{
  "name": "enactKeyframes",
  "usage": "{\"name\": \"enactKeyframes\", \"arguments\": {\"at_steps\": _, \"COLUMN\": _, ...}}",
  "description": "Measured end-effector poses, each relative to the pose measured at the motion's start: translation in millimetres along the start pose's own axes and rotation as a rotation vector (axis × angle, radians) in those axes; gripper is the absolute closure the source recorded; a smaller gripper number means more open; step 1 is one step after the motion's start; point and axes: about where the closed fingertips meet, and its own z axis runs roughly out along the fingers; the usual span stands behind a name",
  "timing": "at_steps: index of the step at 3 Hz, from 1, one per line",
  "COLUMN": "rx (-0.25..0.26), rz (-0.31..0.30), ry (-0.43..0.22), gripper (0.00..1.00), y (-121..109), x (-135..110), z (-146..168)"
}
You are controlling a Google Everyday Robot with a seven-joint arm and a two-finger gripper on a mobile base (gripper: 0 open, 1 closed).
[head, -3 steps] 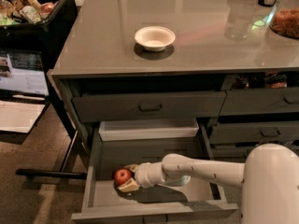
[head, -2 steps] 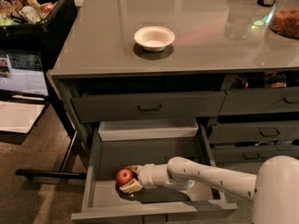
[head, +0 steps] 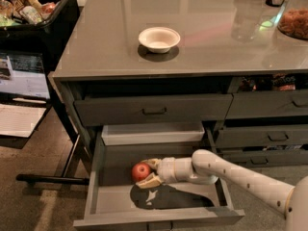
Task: Pick apple from middle drawer and place on counter
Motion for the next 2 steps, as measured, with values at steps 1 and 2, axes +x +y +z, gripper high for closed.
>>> {"name": "enactKeyframes", "arguments": {"at_steps": 1, "rx": -0.026, "rz": -0.070, "ry": -0.002, "gripper": 1.00, "y": -10.6, "x": -51.8, "z": -58.2}}
{"name": "enactKeyframes", "arguments": {"at_steps": 2, "rx": -0.040, "rz": -0.138, "ry": 0.007, "gripper": 1.00, "y": -23.2, "x": -105.2, "z": -124.9}}
